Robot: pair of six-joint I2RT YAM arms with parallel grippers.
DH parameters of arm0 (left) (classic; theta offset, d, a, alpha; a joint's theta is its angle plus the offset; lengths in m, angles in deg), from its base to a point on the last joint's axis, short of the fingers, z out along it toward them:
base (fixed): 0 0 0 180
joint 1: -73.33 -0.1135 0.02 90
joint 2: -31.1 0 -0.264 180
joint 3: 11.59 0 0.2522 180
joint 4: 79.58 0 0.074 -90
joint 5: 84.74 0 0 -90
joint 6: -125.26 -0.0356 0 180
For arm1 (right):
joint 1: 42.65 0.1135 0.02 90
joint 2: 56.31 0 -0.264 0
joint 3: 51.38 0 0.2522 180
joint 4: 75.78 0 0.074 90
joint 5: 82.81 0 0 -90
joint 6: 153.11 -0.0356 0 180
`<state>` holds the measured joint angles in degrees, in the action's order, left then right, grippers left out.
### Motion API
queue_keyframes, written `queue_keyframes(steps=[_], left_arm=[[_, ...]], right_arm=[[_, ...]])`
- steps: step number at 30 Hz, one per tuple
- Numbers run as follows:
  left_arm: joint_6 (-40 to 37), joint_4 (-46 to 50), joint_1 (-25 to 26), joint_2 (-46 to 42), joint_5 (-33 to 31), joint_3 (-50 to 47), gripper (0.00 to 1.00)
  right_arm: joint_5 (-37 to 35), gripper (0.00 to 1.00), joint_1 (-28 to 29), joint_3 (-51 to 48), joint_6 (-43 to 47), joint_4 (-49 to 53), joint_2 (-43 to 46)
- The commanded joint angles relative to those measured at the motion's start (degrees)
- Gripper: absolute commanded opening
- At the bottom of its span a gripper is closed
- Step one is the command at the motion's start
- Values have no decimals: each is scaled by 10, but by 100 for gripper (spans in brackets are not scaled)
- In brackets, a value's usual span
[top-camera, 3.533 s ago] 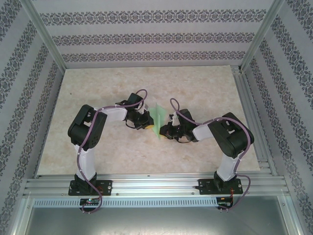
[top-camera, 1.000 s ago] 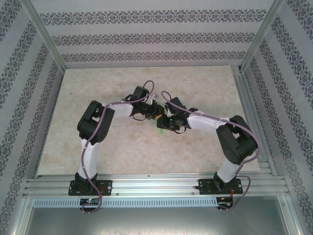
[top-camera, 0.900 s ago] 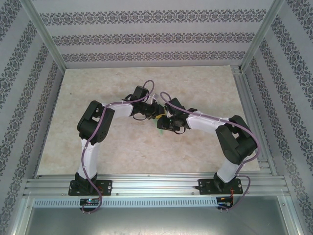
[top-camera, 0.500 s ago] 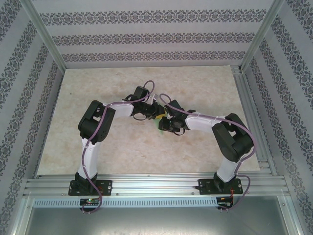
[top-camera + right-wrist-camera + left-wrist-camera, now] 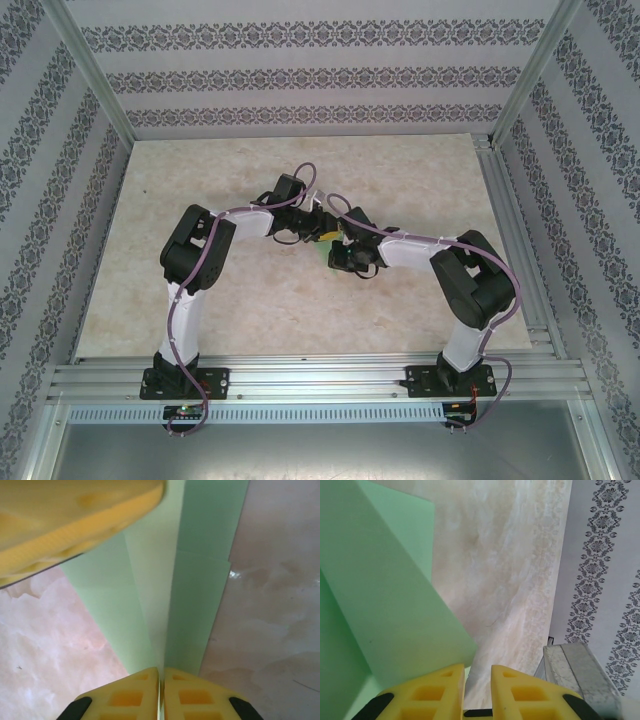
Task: Fold a paper plane with a square sheet of paper (pick it up from the middle)
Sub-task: Fourth fold the wing at the center of the table.
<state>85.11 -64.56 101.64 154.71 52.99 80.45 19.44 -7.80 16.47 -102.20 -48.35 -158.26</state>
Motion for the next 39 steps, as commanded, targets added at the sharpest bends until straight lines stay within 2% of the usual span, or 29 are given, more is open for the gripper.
queue_keyframes(steps=[1,8,17,20,27,36,39], left_arm=[[1,-14,9,21,11,16,22],[15,-38,8,14,23,13,24],[6,-11,9,-46,14,-7,39],[1,-4,9,-65,4,-32,39],[-5,-5,10,-88,4,-72,43],[-31,9,22,-90,22,-62,44],[-58,38,22,-97,23,-53,47]], right_arm=[[11,9,-9,-14,-4,-20,4],[52,8,-26,-35,-11,-57,21],[153,8,-34,-75,-40,-130,49],[173,8,-30,-90,-51,-151,54],[198,8,-33,-140,-77,-213,49],[224,9,-56,-179,-122,-303,22],[228,9,-66,-192,-145,-329,17]])
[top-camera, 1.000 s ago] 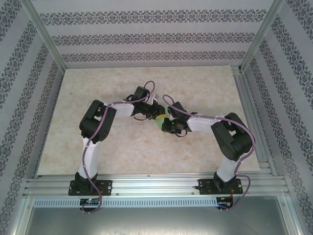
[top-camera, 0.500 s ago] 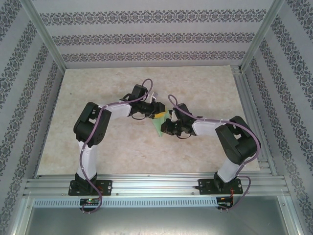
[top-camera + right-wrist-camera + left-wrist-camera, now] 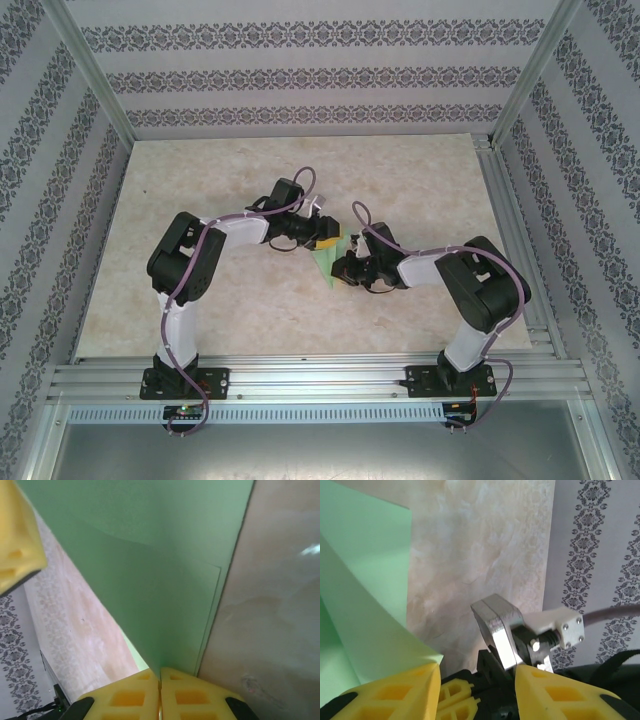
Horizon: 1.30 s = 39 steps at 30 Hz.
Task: Fold a paper plane with a square sheet of paper (pick it up from the middle)
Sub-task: Fourth fold the wing at the center of the table.
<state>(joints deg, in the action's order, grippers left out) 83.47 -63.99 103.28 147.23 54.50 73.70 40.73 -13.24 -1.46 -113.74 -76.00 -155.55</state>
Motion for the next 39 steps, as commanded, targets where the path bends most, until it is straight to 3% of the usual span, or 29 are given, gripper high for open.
queue_keyframes(steps=[1,11,15,23,31,39], left_arm=[[-44,34,6,-24,7,14,48],[-53,30,15,6,35,38,46],[-68,51,19,23,32,55,45],[-50,54,20,51,-5,66,37],[-23,6,21,53,3,66,42],[-18,-9,24,74,11,71,42]], right_arm=[[14,9,-15,-17,-35,-56,-11],[58,10,-40,-68,-135,-233,-60],[56,10,-41,-64,-134,-226,-60],[19,12,-36,-34,-67,-76,1],[7,11,-35,-13,-28,13,27],[-66,15,-26,35,34,162,66]])
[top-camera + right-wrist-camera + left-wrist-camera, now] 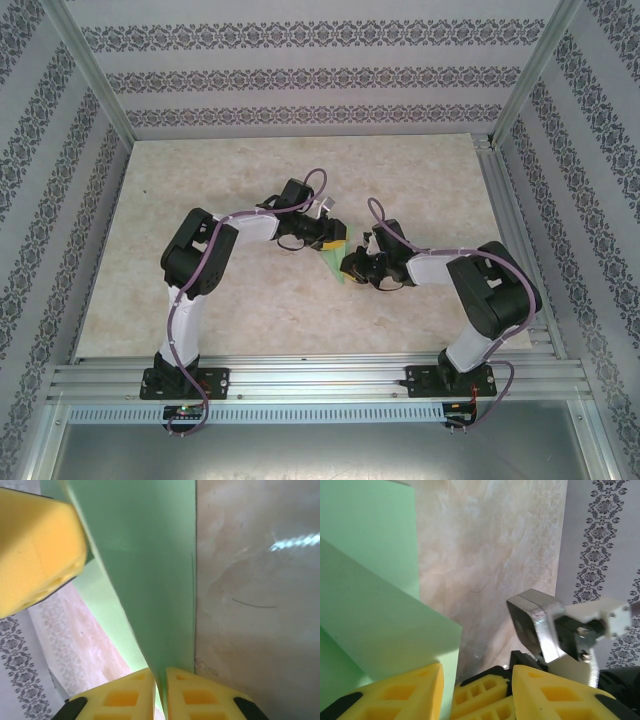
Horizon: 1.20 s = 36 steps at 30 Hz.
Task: Fold a paper plane with a square sheet of paper (pick it up from the middle)
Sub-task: Fourth fold the wing at the center of the table.
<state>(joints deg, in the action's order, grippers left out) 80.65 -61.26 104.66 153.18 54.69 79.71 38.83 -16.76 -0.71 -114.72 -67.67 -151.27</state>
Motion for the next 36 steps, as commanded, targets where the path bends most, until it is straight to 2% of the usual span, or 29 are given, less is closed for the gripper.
queue_keyframes(steps=[1,10,16,23,36], left_arm=[[9,-37,12,15,10,14,42],[9,-31,19,32,6,32,42],[8,-27,20,35,5,38,43],[1,-19,20,40,1,36,42],[-13,4,20,46,-15,39,41]], right_arm=[[-57,16,9,30,47,90,26],[-138,21,38,92,101,207,28],[-153,22,52,108,102,216,17],[-171,14,56,117,110,232,0],[-150,12,58,112,103,197,-18]])
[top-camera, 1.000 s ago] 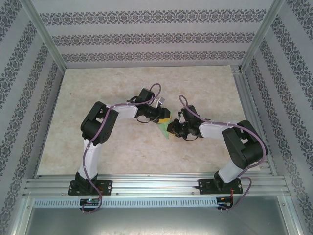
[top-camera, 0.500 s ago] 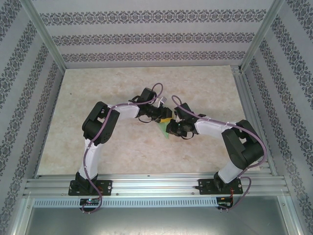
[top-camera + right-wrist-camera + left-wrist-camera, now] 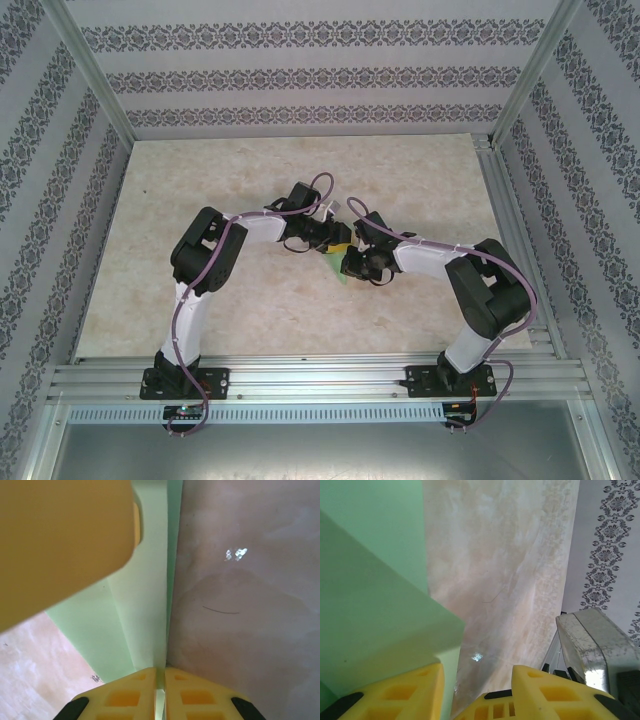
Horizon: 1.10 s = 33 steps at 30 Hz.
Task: Fold a paper plane with a square sheet of paper (pick it up from the middle)
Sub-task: Fourth fold the wing at the center of the table.
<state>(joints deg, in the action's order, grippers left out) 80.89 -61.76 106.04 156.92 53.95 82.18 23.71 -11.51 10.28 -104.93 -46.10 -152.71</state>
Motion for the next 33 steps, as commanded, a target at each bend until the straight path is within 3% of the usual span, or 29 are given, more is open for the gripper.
queue_keyframes(steps=[1,13,17,20,33], left_arm=[[-16,7,6,7,-7,13,41],[-25,17,4,-7,-19,7,40],[-27,19,2,-9,-18,4,40],[-30,23,0,-12,-21,2,40],[-35,30,-3,-7,-19,5,39]], right_arm=[[6,12,4,3,4,-17,-4],[28,19,-1,-21,-12,-28,46],[34,17,-6,-39,-31,-49,65],[53,10,-12,-57,-46,-89,69],[114,8,-27,-105,-111,-234,18]])
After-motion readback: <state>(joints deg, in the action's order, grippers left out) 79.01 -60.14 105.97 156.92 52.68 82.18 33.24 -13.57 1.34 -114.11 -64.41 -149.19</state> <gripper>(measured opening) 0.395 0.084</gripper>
